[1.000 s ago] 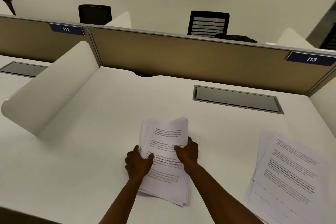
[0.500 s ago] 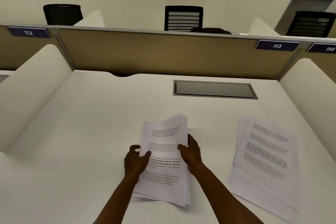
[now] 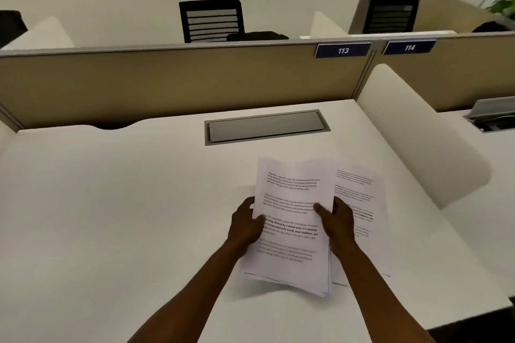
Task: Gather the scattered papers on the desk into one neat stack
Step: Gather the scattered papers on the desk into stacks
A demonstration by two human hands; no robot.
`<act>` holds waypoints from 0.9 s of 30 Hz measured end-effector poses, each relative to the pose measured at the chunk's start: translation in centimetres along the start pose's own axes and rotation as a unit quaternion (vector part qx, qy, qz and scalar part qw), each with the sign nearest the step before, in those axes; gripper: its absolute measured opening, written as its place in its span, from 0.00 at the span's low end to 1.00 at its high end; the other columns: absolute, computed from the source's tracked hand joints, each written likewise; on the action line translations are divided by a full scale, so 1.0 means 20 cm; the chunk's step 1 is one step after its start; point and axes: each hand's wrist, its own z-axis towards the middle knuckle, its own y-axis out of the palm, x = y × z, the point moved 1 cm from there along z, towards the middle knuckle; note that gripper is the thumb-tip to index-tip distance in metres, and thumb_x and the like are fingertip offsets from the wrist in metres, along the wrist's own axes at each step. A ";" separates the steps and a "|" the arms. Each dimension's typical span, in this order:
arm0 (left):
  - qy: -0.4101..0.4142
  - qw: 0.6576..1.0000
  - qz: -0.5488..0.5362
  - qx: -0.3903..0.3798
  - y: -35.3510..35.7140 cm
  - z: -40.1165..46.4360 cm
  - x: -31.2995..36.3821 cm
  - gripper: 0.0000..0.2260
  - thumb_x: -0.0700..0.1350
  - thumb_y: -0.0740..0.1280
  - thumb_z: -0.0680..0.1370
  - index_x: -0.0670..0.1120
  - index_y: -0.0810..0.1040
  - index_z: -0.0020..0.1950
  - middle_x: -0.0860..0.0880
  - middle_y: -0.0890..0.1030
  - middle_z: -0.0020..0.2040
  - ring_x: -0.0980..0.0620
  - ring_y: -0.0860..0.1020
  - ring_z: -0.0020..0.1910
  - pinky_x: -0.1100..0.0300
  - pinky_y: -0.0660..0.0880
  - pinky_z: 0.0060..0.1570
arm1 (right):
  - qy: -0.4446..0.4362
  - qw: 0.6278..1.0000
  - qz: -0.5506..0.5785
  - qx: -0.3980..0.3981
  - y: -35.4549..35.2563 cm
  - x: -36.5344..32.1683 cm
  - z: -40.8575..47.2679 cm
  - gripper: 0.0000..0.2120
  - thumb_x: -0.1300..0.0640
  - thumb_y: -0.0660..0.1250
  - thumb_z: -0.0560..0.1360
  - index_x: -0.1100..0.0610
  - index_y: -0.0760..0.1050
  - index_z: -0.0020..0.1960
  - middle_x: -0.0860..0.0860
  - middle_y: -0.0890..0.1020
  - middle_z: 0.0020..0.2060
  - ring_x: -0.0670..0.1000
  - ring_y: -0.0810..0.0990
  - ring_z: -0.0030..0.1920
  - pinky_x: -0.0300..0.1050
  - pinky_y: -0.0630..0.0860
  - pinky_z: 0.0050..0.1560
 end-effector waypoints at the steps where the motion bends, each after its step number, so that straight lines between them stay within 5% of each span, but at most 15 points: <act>1: 0.003 1.000 -0.005 -0.008 0.06 0.04 0.04 0.21 0.39 0.66 0.78 0.48 0.71 0.71 0.46 0.81 0.62 0.48 0.82 0.56 0.56 0.80 0.52 | 0.009 1.000 0.003 0.010 -0.06 -0.01 0.04 0.17 0.64 0.73 0.73 0.57 0.79 0.62 0.55 0.84 0.55 0.56 0.82 0.54 0.57 0.79 0.59; 10: -0.123 0.980 -0.143 -0.061 0.52 0.35 0.20 0.18 0.35 0.70 0.76 0.43 0.76 0.65 0.40 0.84 0.56 0.41 0.84 0.50 0.43 0.81 0.53 | 0.029 0.993 -0.063 0.093 -0.47 -0.02 0.38 0.14 0.69 0.67 0.72 0.53 0.81 0.51 0.57 0.84 0.52 0.57 0.82 0.48 0.55 0.81 0.53; 14: -0.079 0.995 0.032 -0.051 0.67 0.39 0.21 0.18 0.44 0.73 0.75 0.42 0.79 0.64 0.43 0.80 0.63 0.44 0.79 0.60 0.48 0.77 0.63 | 0.024 0.973 -0.176 0.148 -0.57 0.03 0.47 0.07 0.64 0.69 0.72 0.58 0.81 0.49 0.60 0.84 0.52 0.53 0.80 0.42 0.45 0.77 0.45; 16: -0.057 0.980 0.190 -0.021 0.74 0.39 0.20 0.23 0.50 0.72 0.75 0.43 0.76 0.67 0.44 0.73 0.68 0.42 0.71 0.67 0.48 0.71 0.67 | 0.037 0.953 -0.267 0.139 -0.59 0.10 0.51 0.18 0.61 0.70 0.72 0.63 0.78 0.61 0.64 0.79 0.60 0.60 0.78 0.56 0.53 0.77 0.57; 19: -0.044 0.957 0.287 0.000 0.82 0.34 0.19 0.30 0.53 0.71 0.73 0.45 0.69 0.73 0.43 0.62 0.71 0.41 0.62 0.70 0.48 0.65 0.68 | 0.054 0.920 -0.366 0.128 -0.58 0.16 0.50 0.29 0.54 0.69 0.75 0.60 0.66 0.73 0.67 0.63 0.73 0.66 0.59 0.74 0.61 0.63 0.72; 27: -0.069 0.993 0.098 0.018 0.88 0.28 0.15 0.31 0.49 0.74 0.73 0.45 0.68 0.74 0.44 0.67 0.69 0.45 0.74 0.66 0.57 0.72 0.66 | -0.023 0.884 -0.451 0.124 -0.59 0.20 0.48 0.30 0.50 0.71 0.73 0.63 0.67 0.69 0.62 0.75 0.63 0.65 0.70 0.64 0.60 0.71 0.60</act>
